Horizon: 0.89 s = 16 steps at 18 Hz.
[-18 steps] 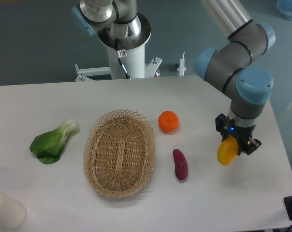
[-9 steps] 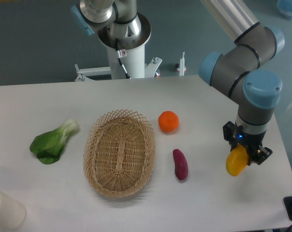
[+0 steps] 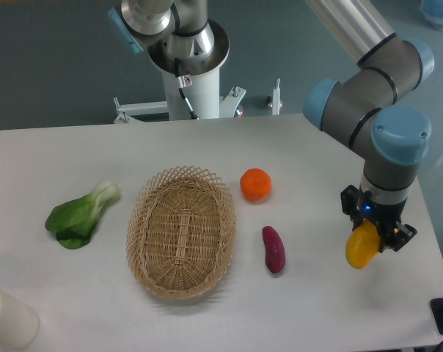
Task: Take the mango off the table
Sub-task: 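Lift the grasped mango up off the table and hold it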
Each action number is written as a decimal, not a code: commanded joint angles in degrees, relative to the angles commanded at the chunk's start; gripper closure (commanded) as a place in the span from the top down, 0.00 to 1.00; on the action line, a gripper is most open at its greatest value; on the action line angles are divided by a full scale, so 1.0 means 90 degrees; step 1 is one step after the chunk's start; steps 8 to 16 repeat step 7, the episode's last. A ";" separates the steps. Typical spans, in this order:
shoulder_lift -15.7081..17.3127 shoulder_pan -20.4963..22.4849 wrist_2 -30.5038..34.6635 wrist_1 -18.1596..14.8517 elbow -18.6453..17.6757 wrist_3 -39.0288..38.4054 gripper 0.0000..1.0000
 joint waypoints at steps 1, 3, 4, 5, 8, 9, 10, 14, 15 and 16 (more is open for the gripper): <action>0.0000 0.0000 0.0000 -0.0050 0.0040 0.0000 0.49; -0.0020 0.0000 0.0010 -0.0070 0.0050 0.0000 0.49; -0.0020 0.0000 0.0000 -0.0070 0.0050 0.0000 0.49; -0.0020 0.0000 0.0000 -0.0070 0.0050 0.0000 0.49; -0.0020 0.0000 0.0000 -0.0070 0.0040 0.0000 0.49; -0.0020 0.0000 0.0000 -0.0070 0.0040 0.0000 0.49; -0.0020 0.0000 0.0000 -0.0070 0.0040 0.0000 0.49; -0.0020 0.0000 0.0000 -0.0070 0.0040 0.0000 0.49; -0.0020 0.0000 0.0000 -0.0070 0.0040 0.0000 0.49; -0.0020 0.0000 0.0000 -0.0070 0.0040 0.0000 0.49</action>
